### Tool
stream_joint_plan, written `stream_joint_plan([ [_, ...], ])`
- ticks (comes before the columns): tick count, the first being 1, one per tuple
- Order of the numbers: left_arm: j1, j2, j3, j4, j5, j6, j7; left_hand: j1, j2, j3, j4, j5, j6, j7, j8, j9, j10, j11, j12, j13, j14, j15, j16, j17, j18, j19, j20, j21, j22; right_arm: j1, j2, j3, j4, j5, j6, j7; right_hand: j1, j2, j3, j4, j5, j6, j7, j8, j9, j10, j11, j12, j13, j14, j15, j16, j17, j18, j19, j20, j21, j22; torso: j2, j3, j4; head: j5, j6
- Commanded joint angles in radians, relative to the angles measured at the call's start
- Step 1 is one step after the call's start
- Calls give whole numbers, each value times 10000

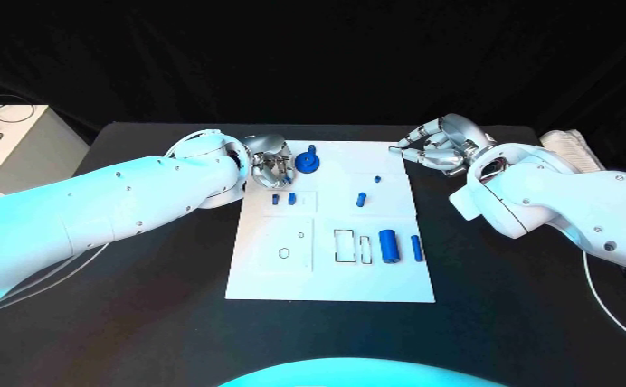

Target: Assemble the parts on the task board

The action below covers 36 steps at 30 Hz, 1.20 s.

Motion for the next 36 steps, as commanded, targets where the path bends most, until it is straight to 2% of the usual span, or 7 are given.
stream_joint_plan([
  [1, -38, 37, -31, 7, -194, 528, -236, -197, 10, -29, -39, -51, -169, 38, -141, -54, -139, 70, -127, -3, -149, 30, -56, -133, 13, -159, 30, -106, -106, -5, 4, 1, 3, -105, 78, 74, 69, 61, -68, -15, -11, -58, -14, 60, -13, -17, -32, 14, 1087, 953, 38, -58, 2213, -124, 1011, 12, -15, 2582, -5, 0, -1, 2, -9],
  [4, -38, 43, -35, 0, -245, 648, -323, -347, -97, -66, 16, -40, -326, 49, -274, -98, -246, 113, -233, 0, -263, 75, -84, -283, 33, -287, 79, -223, -236, -5, 4, 1, 2, -105, 78, 74, 69, 61, -68, -15, -11, -58, -14, 60, -13, -17, -32, 14, 1087, 953, 38, -58, 2213, -124, 1011, 12, -15, 2582, -4, 3, 0, 1, -6],
  [14, -38, 43, -40, -1, -347, 677, -365, -369, -101, -64, 26, -39, -328, 53, -288, -100, -252, 117, -245, 8, -274, 81, -81, -290, 35, -293, 89, -239, -246, -5, 2, 1, 3, -105, 77, 75, 69, 61, -68, -15, -11, -58, -14, 60, -13, -17, -32, 14, 1087, 953, 38, -58, 2213, -124, 1011, 12, -15, 2582, 2, 1, -3, 6, 3],
  [24, -40, 1, -40, 31, -326, 400, -318, -435, -140, -76, 53, -40, -385, 55, -353, -119, -296, 131, -288, 26, -326, 97, -83, -359, 47, -328, 115, -298, -300, -5, 1, 1, 2, -105, 71, 76, 69, 61, -68, -15, -11, -58, -14, 60, -13, -17, -32, 14, 1087, 953, 38, -58, 2213, -124, 1011, 12, -15, 2582, -1, -12, 15, 4, 6],
  [36, -41, -17, -39, 48, -313, 361, -337, -465, -189, -34, 53, -38, -682, 90, -585, -204, -338, 151, -348, 77, -402, 117, -78, -463, 57, -323, 146, -362, -352, -5, 8, 1, -7, -105, 60, 81, 69, 61, -68, -15, -11, -58, -14, 60, -13, -17, -32, 14, 1087, 953, 38, -58, 2213, -124, 1011, 12, -15, 2582, 4, -11, 1, 18, 11],
])
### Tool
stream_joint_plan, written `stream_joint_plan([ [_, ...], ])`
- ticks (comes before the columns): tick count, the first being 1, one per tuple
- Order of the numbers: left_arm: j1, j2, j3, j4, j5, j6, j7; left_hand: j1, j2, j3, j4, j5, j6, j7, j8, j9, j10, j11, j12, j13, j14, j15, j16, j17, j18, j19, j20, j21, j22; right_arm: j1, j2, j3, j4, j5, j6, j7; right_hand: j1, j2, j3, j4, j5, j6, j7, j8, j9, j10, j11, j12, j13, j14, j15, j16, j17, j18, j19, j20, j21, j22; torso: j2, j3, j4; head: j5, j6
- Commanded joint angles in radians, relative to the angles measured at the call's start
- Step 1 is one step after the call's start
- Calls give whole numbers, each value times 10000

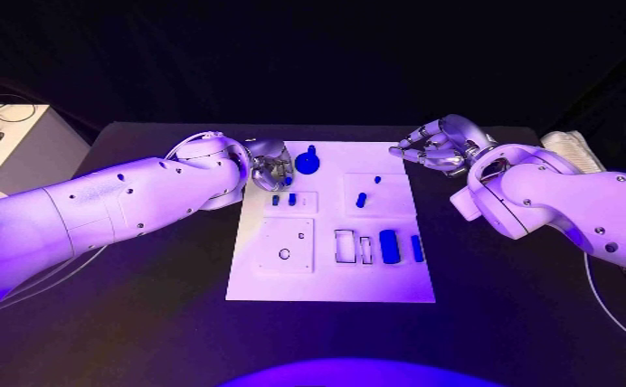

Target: Assemble the parts on the task board

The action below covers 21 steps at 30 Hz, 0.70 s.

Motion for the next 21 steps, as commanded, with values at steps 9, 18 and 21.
stream_joint_plan([
  [9, -14, -48, -7, 26, -54, 44, -133, -97, -95, 31, 30, -44, -604, 39, -397, -175, -69, 32, -101, 95, -157, 21, -7, -114, 61, -25, 45, -116, -54, -3, 4, 0, -8, -101, 56, 73, 75, 67, -92, -10, -11, -62, -14, 60, -16, -32, -32, -4, 1060, 950, 37, -64, 2205, -118, 1001, 10, -36, 2562, -3, 2, -3, 0, 7],
  [18, -15, -152, -3, 22, -56, -38, -177, -96, -130, 35, 28, -42, -862, 64, -559, -257, -62, 33, -116, 140, -150, 21, 18, -114, 62, 2, 46, -134, -67, -3, -2, 0, -70, -101, 95, 69, 77, 62, -102, -11, -12, -69, -12, 57, -18, -51, -31, -27, 1039, 946, 37, -72, 2188, -115, 996, 10, -48, 2555, -1, -2, -10, 11, 34],
  [21, -15, -213, 1, 15, -39, -73, -171, -92, -137, 35, 25, -42, -908, 58, -587, -272, -65, 33, -120, 147, -156, 21, 18, -130, 62, 5, 46, -137, -69, -3, -2, -1, -117, -101, 138, 83, 95, 46, -110, -23, -12, -76, -10, 53, -20, -78, -29, -59, 1011, 944, 38, -75, 2183, -112, 992, 10, -57, 2549, -2, -4, -4, 8, 39],
])
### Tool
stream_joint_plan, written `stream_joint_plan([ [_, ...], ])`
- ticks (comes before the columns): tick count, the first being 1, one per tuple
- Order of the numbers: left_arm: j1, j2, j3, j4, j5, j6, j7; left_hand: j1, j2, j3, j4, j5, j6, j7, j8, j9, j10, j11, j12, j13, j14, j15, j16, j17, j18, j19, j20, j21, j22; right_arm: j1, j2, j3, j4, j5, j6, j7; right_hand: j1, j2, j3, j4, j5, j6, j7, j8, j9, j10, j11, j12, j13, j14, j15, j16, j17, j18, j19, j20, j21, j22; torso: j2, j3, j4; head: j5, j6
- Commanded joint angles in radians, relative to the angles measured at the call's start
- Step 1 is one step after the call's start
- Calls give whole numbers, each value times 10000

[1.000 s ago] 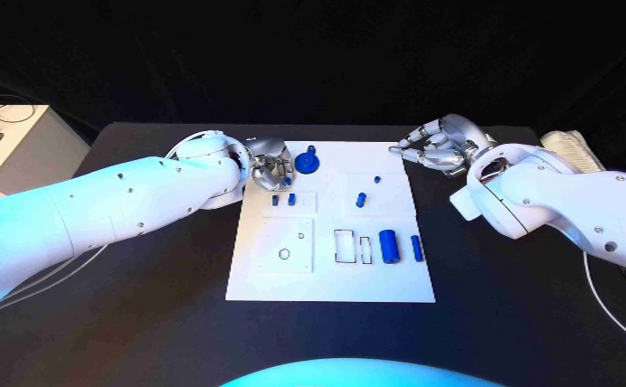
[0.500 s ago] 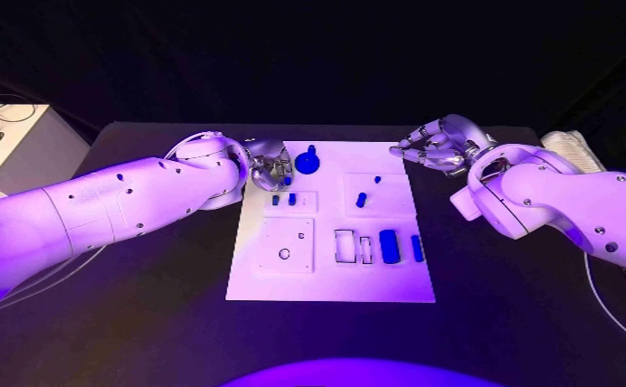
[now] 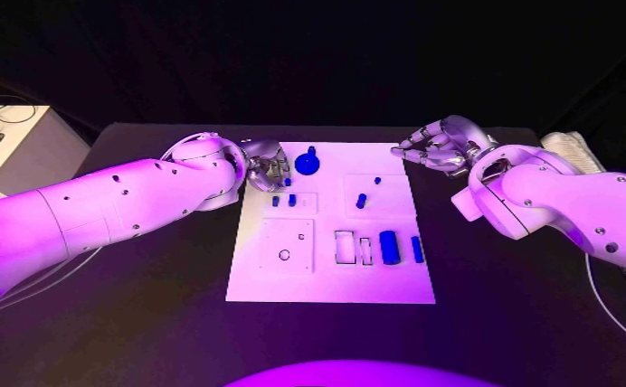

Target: Assemble the parts on the task board

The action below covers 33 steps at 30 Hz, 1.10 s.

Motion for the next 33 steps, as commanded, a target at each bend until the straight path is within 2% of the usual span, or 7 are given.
stream_joint_plan([
  [1, -14, -69, -3, -6, -30, -58, -77, -18, -72, 31, 27, -42, -169, 5, -114, -40, -48, 3, -48, 14, -93, 22, 19, -38, 66, -4, 47, -69, -28, -4, 1, -1, -58, -101, 155, 96, 72, -8, -57, -32, -12, -84, -8, 50, -13, -97, -26, -83, 992, 941, 38, -43, 2170, -108, 984, 11, -74, 2540, -5, -5, 10, -5, 9],
  [10, -13, -295, 82, 47, 125, -350, 9, 11, -69, 31, 19, -33, -333, -53, -208, -99, -84, 10, -70, 41, -120, 30, 19, -90, 67, 1, 51, -85, -44, -4, 32, -3, -277, -500, 516, 679, 981, -183, -80, -118, 1, -158, 2, 130, -5, -3810, -18, -5321, -3486, 737, 36, -458, 1500, 84, 632, 11, -825, 2055, -12, -9, 7, -11, 57],
  [14, -11, -472, 203, 113, 561, -785, 294, 106, -19, 83, -32, -26, -260, 6, -172, -100, -91, 8, -69, 67, -261, 20, -53, -345, 103, -115, 43, -163, -179, -6, 98, -8, -462, -1155, 815, 1003, 2388, -235, 848, -359, 108, -151, 29, 145, -27, -4687, 8, -7834, -5522, 597, 32, -768, 1042, 208, 398, -7, -1352, 1727, -14, -9, 0, -32, 98],
  [15, -10, -538, 237, 135, 831, -938, 415, 124, 2, 104, -41, -27, -127, 59, -102, -84, -119, 29, -79, 78, -426, 26, -151, -616, 142, -292, 42, -279, -362, -8, 129, -12, -522, -1386, 900, 1077, 2636, -768, 1776, -94, 24, -22, 54, 113, -90, -3958, 51, -9253, -7159, 598, 91, -806, 1006, 219, 386, 48, -1431, 1688, -14, -8, -2, -47, 108],
  [21, -1, -1151, 400, 386, 4596, -1936, 1916, 220, 151, 233, -193, -42, 460, 260, 283, -61, -431, 220, -71, 155, -2359, 160, -1768, -3654, 134, -627, 103, -694, -595, -119, 495, -35, -1044, -3472, 1378, 1421, 2821, -1298, 3148, -340, -254, 307, -52, 88, -127, -3631, 41, -10682, -8832, 636, 73, -775, 1061, 236, 379, 24, -1528, 1650, -9, 13, -20, -273, 205],
  [28, -9, -1904, 442, 1056, 10188, -955, 3894, -331, 111, -515, 149, -109, 127, 341, 241, -206, -758, 311, 291, 306, -2879, 320, -2501, -4068, 135, -996, 327, -1680, -1186, -381, 1090, -50, -1794, -5927, 1646, 1396, 2452, -1579, 3883, -704, -430, 462, -109, 6, -120, -3467, 79, -11736, -10073, 646, 56, -790, 1050, 340, 225, -3, -2017, 1370, 4, -17, 40, -478, 252],
  [33, -23, -2306, 447, 1599, 11653, -476, 4575, -320, 151, -887, 328, -97, 177, 291, 374, -211, -893, 305, 499, 379, -3289, 346, -2933, -4275, 132, -1047, 388, -2366, -1633, -536, 1456, -53, -2149, -6834, 1876, 1208, 2227, -1625, 3953, -880, -504, 495, -100, -48, -115, -3468, 118, -12096, -10508, 637, 53, -826, 1003, 383, 168, -6, -2235, 1243, -5, -29, 66, -538, 240],
])
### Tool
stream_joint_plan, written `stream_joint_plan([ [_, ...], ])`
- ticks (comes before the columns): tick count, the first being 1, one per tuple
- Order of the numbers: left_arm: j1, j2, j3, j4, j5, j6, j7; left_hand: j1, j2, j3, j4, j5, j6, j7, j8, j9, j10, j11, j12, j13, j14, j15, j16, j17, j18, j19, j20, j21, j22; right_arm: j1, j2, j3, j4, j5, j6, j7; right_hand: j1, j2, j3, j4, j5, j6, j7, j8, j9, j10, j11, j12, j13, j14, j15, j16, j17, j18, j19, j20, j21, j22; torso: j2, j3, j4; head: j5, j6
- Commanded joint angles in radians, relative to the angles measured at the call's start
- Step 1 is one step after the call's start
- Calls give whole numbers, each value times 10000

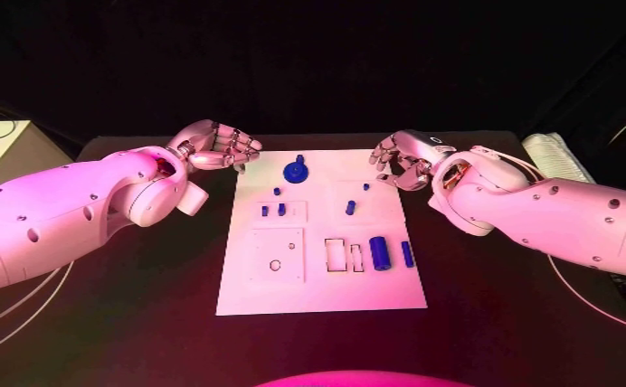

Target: Assemble the parts on the task board

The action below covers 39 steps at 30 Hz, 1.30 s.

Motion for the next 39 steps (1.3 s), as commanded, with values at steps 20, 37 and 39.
stream_joint_plan([
  [20, -30, -528, 14, 973, 3520, 1120, 1895, 342, 139, -395, 362, 8, 310, -147, 327, -115, 431, -108, -198, -335, -184, -35, -1753, -764, 136, 316, 80, -1758, -1207, -334, 973, -48, -885, -2860, 1509, -751, -621, 113, 124, -249, 2, 306, -166, -85, 42, 271, -102, -572, -797, 590, -285, -274, 701, 113, 144, -312, -294, 1106, 4, -5, 5, -58, -28],
  [37, -30, -583, 14, 1020, 3525, 1037, 1830, 416, 154, -395, 342, 12, 275, -84, 294, -149, 403, -61, -331, -408, -151, -12, -1841, -777, 127, 380, 64, -1807, -1243, -467, 1271, -66, -1209, -3044, 1303, -843, -778, 236, 328, -303, 127, 467, -147, -69, 86, 542, -100, -682, -1026, 583, -208, -355, 600, 104, 171, -299, -325, 1096, 2, 10, -10, -15, -80],
  [39, -30, -585, 14, 1013, 3524, 1033, 1819, 427, 158, -395, 339, 13, 265, -74, 287, -155, 399, -54, -347, -417, -147, -8, -1850, -778, 126, 386, 63, -1813, -1247, -491, 1297, -67, -1216, -3003, 1277, -815, -822, 278, 379, -315, 125, 528, -164, -49, 105, 635, -115, -691, -1070, 561, -187, -427, 494, 96, 190, -282, -297, 1114, 0, 11, -11, -6, -88],
])
